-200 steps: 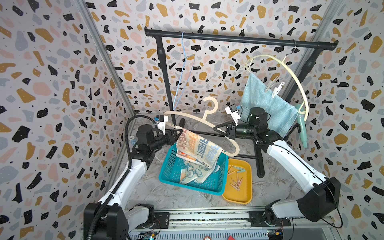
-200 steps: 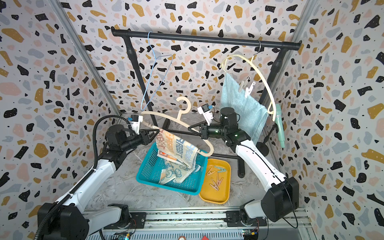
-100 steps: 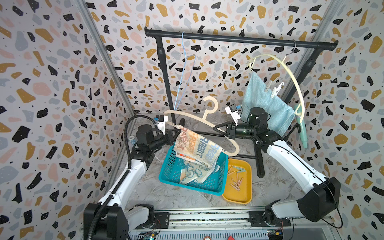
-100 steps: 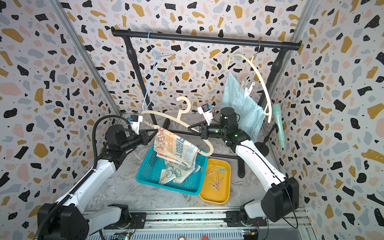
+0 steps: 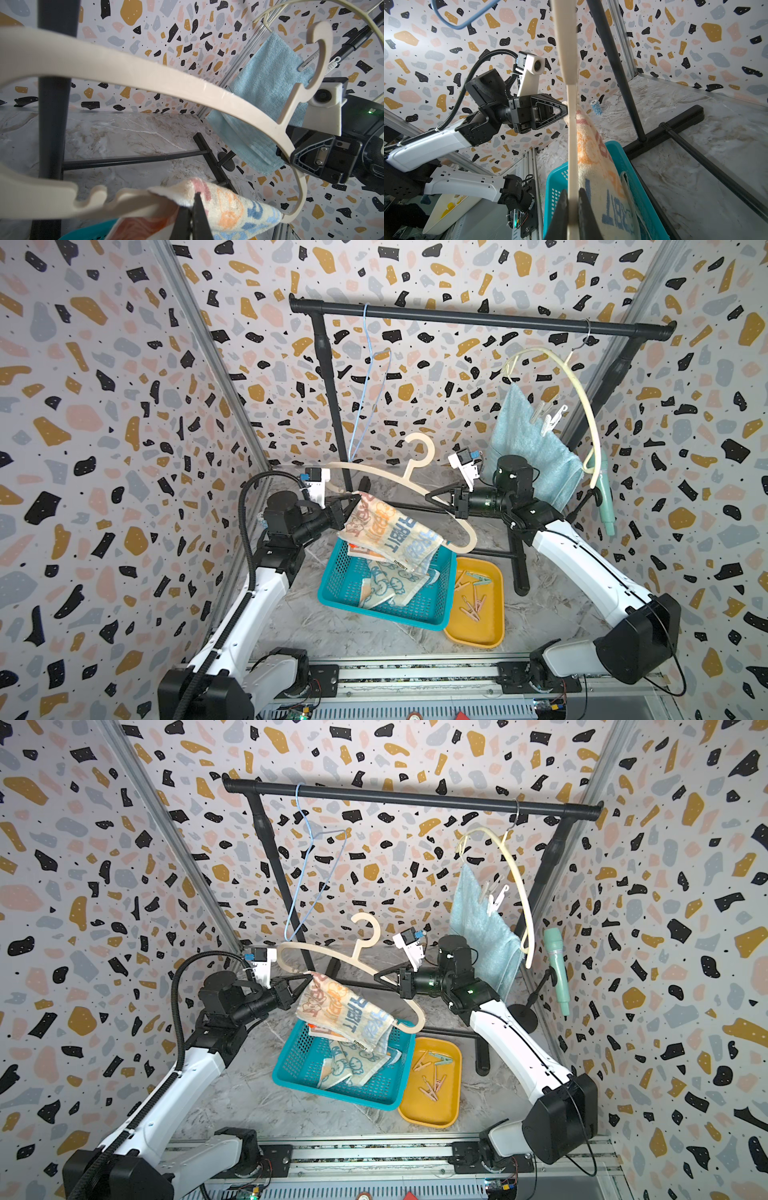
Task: Remove the clothespins securing towels to the hanger
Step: Remove the towel from the hanger.
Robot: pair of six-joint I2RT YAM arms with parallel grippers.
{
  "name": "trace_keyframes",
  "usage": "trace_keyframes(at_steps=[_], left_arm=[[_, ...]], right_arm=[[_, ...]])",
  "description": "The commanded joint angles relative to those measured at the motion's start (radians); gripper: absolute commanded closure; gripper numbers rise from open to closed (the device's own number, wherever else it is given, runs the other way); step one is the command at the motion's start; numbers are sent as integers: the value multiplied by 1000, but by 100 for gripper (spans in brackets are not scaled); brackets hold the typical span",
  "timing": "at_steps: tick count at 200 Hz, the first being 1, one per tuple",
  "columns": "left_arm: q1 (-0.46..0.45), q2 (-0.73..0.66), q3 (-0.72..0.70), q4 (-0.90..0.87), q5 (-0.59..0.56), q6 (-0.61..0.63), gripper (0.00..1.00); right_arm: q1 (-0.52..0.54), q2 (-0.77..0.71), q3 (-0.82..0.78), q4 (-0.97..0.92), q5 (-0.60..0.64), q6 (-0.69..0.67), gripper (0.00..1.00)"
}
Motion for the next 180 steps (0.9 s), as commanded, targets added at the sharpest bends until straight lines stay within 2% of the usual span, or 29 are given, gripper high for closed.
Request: trace_keyframes(at_steps=[1, 180], left_arm=[[6, -33, 39, 43, 16, -15, 100], [6, -130, 122, 136, -7, -171, 100]], right_arm=[[5, -23, 34, 27, 11, -4, 100], [6, -34, 25, -4, 98, -15, 100]])
